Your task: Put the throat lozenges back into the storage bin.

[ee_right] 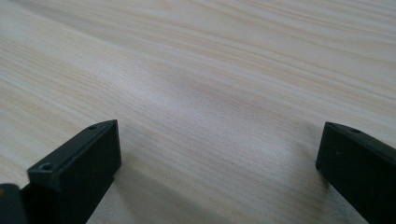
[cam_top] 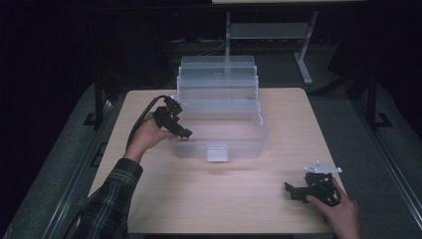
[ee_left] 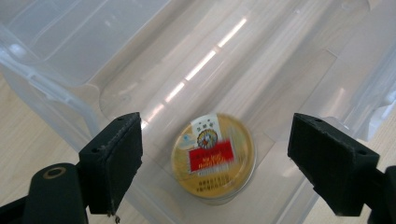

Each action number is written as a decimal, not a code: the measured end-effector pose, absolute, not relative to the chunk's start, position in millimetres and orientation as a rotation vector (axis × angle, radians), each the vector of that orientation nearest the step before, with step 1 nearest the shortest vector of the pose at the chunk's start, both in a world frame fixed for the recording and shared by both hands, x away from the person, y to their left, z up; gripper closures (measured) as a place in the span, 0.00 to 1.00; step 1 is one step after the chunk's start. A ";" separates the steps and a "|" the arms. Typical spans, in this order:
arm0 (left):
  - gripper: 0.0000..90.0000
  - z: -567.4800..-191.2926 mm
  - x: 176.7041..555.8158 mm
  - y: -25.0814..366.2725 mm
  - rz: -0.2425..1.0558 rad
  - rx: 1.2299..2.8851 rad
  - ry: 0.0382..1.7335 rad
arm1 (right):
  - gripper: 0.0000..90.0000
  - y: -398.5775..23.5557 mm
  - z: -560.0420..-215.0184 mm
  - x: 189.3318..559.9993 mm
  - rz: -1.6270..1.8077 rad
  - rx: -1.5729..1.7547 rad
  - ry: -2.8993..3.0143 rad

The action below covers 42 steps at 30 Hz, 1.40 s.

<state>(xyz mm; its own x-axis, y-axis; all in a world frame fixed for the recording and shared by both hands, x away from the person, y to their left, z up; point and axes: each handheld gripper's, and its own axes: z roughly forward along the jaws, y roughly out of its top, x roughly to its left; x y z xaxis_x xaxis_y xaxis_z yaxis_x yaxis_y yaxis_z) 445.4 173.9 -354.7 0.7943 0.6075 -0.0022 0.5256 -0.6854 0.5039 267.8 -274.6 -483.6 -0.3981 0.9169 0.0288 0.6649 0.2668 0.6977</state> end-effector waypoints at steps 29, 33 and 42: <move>0.13 -342.3 405.8 210.7 0.294 2.383 0.879 | 0.00 -274.6 -483.7 267.8 0.903 1.436 2.162; 0.13 -342.7 397.3 217.8 0.312 2.369 0.886 | 0.00 -274.6 -483.6 267.8 0.903 1.436 2.162; 0.13 -352.6 375.2 233.5 0.334 2.325 0.916 | 0.00 -274.6 -483.6 267.7 0.903 1.437 2.162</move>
